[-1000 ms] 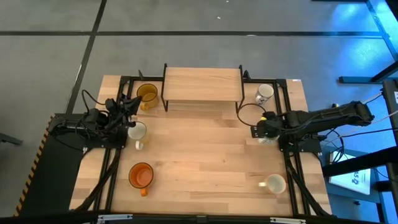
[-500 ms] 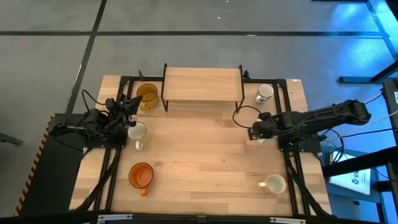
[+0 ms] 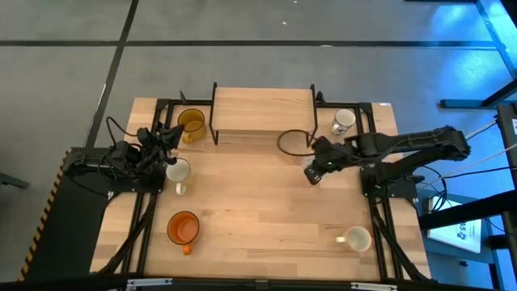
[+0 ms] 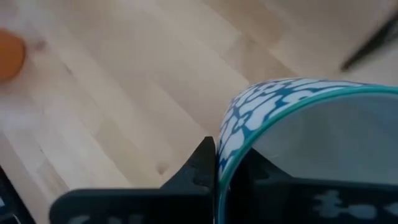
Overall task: Place coffee mugs
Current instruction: Put the bottom blue patterned mug on the shelf
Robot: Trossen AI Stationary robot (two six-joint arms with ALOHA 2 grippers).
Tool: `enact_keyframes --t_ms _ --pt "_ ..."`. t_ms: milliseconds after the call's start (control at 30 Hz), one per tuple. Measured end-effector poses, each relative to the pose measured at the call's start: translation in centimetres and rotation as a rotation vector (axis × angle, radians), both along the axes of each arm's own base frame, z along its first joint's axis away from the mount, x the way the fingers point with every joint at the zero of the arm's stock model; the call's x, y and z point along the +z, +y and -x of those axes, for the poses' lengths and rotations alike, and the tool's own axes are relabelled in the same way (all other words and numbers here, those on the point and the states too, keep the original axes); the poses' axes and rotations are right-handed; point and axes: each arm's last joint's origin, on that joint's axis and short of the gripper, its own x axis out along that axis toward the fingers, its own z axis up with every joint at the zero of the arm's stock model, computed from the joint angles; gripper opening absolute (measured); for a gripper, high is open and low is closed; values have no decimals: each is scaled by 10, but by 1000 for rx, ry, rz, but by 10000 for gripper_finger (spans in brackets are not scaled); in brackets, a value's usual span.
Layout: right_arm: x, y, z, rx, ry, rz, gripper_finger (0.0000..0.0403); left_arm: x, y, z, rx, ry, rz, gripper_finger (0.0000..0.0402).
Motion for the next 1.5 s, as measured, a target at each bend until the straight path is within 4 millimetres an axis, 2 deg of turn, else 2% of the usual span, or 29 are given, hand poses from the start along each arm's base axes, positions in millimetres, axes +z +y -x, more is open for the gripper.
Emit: enact_keyframes --t_ms 100,233,467,633,833,1033,1200,1500 --pt "20 -3 -19 58 0 81 7 0 0 0 0 0 0 15" --pt "44 -17 -40 82 19 170 7 0 0 0 0 -1 0 15" --pt "71 -60 -61 62 58 245 7 0 0 0 -1 0 0 15" --pt "84 -99 -66 13 67 283 7 0 0 0 -1 4 0 15" --pt "81 -155 -61 -59 104 261 7 -1 0 0 0 7 0 15" --pt "64 -200 -53 -118 131 166 7 -3 0 -2 4 35 3 15" --pt "55 -218 -51 -123 133 122 6 -4 0 -2 5 49 2 15" --pt "54 -230 -48 -112 127 164 7 -4 0 -2 9 53 3 15"
